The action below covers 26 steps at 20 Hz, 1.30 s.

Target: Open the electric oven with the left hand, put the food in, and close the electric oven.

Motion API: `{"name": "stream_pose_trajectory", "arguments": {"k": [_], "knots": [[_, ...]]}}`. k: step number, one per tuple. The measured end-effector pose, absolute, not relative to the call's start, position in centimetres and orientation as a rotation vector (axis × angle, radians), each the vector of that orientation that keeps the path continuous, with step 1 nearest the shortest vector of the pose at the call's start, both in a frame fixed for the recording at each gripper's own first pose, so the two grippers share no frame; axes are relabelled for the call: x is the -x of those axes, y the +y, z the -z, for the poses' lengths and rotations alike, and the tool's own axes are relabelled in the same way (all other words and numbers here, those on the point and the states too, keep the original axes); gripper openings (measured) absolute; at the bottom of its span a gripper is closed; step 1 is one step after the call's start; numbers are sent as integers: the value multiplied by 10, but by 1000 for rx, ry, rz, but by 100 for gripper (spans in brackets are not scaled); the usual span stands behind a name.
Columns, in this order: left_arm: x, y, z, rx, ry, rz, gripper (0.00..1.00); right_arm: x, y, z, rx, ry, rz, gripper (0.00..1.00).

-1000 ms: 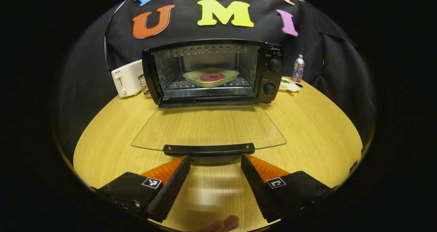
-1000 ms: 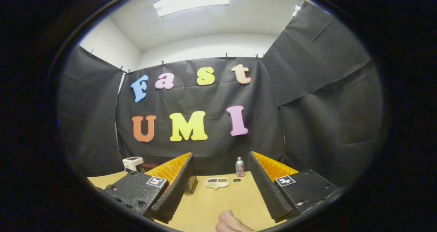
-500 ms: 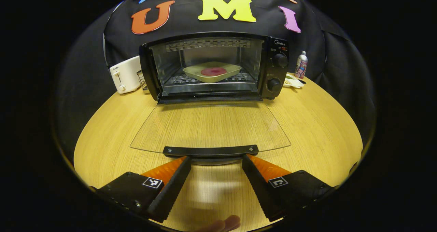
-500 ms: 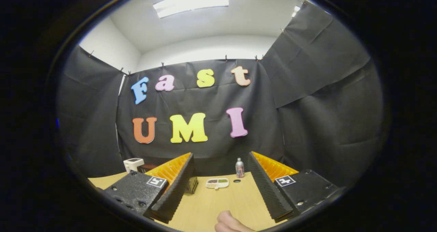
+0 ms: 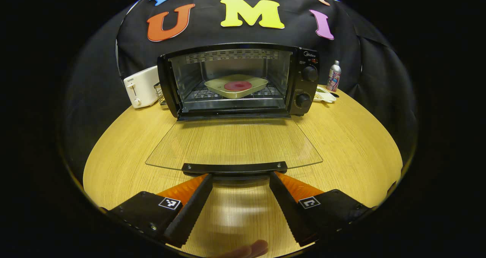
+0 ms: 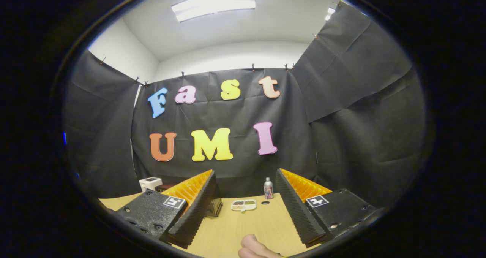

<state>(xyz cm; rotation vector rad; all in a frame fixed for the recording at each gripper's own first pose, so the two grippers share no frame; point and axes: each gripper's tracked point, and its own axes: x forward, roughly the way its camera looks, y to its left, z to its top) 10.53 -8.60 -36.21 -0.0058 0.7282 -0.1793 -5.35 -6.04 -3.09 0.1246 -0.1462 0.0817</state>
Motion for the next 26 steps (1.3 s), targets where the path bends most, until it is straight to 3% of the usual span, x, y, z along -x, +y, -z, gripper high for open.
{"name": "stream_pose_trajectory", "arguments": {"k": [11,12,13,17,26], "knots": [[-124,-79,312,-1,637,181,96,55,-59,32,-121,-145,-92,96],[-128,-77,306,2,621,181,97,55,-59,32,-119,-144,-92,100],[-132,-76,299,4,603,183,97,56,-59,31,-117,-144,-92,96],[-145,-71,281,12,572,192,96,56,-58,31,-109,-139,-91,96],[-206,-60,242,12,442,166,98,54,-59,33,-107,-117,-83,96]]}}
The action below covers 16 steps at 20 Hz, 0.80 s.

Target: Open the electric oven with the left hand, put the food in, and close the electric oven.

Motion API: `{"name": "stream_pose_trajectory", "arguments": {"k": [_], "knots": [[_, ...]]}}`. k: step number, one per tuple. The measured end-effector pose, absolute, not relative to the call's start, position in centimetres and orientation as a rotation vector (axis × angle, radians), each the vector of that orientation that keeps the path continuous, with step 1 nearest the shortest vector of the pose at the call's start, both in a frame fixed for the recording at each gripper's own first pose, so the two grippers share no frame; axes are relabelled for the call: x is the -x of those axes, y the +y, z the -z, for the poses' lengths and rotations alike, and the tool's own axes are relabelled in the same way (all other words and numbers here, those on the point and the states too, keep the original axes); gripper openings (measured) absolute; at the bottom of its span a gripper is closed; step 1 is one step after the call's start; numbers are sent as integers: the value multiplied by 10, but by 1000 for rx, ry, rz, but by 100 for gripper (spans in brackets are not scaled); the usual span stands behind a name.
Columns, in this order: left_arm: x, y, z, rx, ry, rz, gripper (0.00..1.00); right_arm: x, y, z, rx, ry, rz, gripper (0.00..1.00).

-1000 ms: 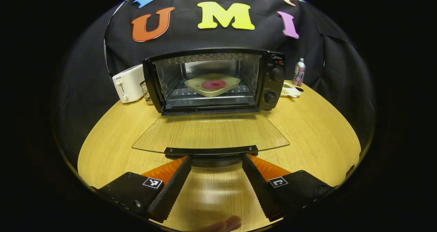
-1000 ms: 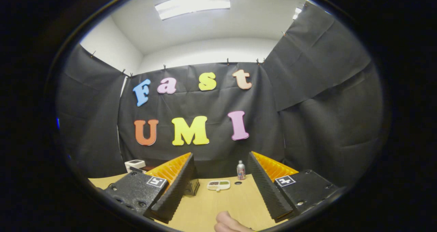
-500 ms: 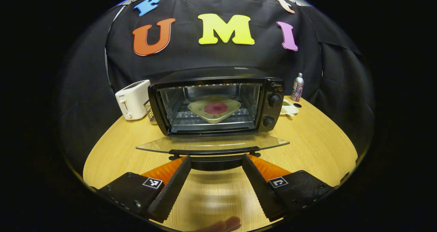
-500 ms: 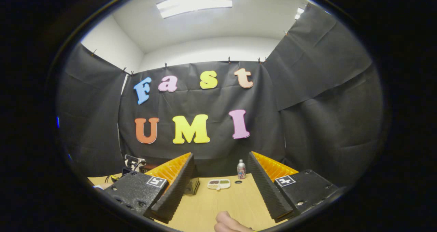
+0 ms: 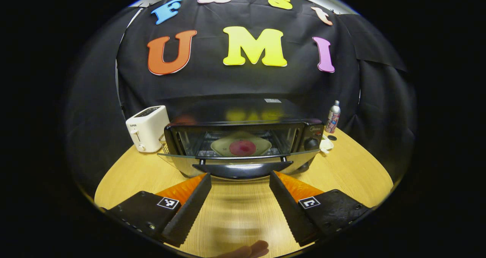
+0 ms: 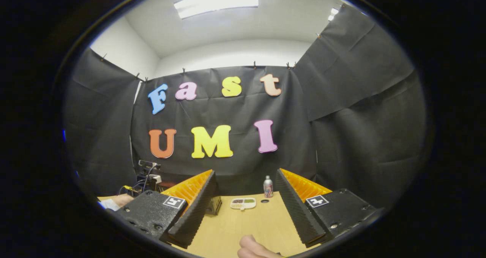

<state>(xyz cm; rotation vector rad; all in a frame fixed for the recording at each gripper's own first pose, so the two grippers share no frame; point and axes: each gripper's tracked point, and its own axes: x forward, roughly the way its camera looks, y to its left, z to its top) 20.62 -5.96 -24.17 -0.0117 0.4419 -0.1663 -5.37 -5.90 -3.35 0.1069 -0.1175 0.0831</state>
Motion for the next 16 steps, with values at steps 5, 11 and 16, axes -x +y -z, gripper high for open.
{"name": "stream_pose_trajectory", "arguments": {"k": [5,11,16], "knots": [[-196,-68,214,17,368,199,98,49,-55,38,-103,-87,-84,96],[-140,-63,150,6,253,198,98,51,-54,38,-112,-66,-65,96],[-77,-51,95,20,157,157,98,54,-46,41,-129,-35,-67,100]]}}
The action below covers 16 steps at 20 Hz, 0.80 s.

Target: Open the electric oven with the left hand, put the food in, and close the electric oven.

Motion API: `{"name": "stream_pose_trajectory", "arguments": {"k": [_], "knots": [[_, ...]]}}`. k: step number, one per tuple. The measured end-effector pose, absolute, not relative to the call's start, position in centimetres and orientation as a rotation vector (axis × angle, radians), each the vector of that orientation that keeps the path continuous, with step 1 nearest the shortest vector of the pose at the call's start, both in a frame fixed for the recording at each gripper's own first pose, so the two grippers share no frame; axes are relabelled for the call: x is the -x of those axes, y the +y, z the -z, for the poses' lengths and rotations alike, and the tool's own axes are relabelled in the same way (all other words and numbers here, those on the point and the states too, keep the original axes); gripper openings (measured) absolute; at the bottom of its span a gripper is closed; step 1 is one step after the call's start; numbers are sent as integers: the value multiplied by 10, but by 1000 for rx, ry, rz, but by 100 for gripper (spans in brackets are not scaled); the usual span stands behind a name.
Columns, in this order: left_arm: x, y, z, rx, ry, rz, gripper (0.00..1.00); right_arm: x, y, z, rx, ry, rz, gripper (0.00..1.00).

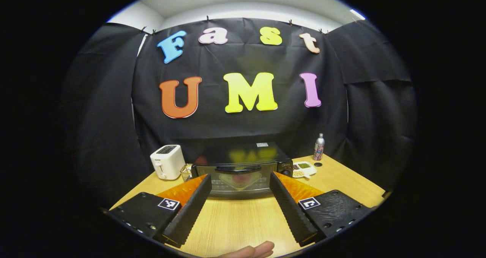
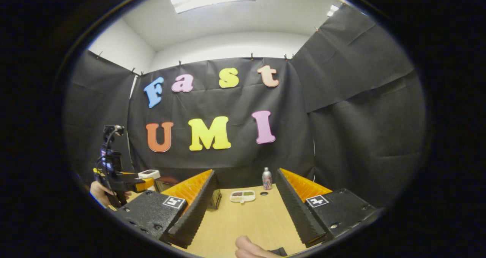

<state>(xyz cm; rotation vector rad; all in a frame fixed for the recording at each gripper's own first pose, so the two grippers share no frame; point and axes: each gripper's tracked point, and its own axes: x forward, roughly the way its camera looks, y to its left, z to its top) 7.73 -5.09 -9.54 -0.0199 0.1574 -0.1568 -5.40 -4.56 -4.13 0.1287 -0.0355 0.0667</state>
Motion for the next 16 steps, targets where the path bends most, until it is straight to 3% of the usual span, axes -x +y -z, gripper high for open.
{"name": "stream_pose_trajectory", "arguments": {"k": [2,9,13,16], "knots": [[-49,-50,73,34,109,161,98,52,-41,46,-119,-13,-73,96],[33,-20,28,39,8,123,98,75,-14,39,-112,-6,-136,96],[63,2,26,34,-21,45,97,85,2,43,-120,7,-184,96],[83,1,36,84,-10,73,97,95,10,36,-112,-12,-214,96]]}}
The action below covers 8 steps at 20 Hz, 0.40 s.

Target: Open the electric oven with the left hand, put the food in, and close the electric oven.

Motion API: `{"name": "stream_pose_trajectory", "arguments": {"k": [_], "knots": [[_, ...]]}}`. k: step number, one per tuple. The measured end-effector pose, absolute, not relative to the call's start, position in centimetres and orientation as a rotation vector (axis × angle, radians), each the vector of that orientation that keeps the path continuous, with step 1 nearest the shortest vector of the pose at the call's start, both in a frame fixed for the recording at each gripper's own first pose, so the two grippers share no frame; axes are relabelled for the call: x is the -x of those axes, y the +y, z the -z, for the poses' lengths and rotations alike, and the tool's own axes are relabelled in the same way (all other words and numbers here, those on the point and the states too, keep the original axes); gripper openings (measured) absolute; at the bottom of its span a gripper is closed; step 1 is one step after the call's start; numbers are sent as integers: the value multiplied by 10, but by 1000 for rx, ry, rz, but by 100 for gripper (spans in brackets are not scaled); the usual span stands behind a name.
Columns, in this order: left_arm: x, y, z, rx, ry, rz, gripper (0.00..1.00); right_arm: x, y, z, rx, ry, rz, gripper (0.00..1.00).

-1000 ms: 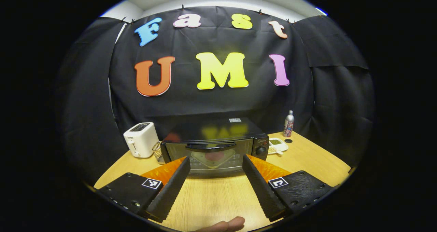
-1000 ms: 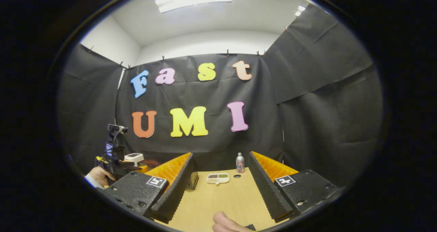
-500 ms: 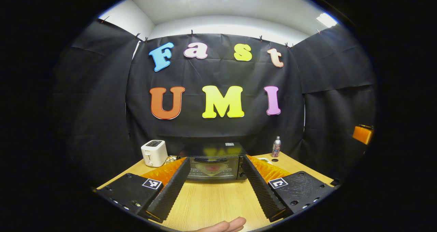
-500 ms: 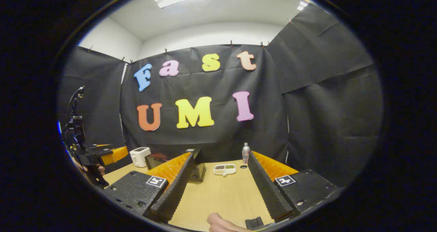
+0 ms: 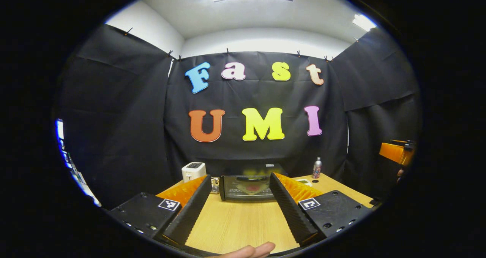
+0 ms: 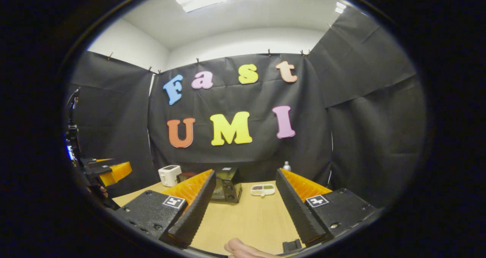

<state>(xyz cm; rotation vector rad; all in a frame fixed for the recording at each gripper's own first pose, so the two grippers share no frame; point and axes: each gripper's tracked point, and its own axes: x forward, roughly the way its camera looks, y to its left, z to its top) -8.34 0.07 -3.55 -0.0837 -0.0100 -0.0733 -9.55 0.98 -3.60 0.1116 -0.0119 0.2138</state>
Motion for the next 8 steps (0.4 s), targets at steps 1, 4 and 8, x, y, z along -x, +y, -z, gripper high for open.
{"name": "stream_pose_trajectory", "arguments": {"k": [1,4,8], "knots": [[88,1,40,91,-6,87,97,99,14,33,-104,-19,-227,96],[93,12,47,78,3,75,98,106,14,26,-99,-64,-235,96],[96,22,45,80,-8,54,89,110,15,23,-98,-96,-242,100]]}}
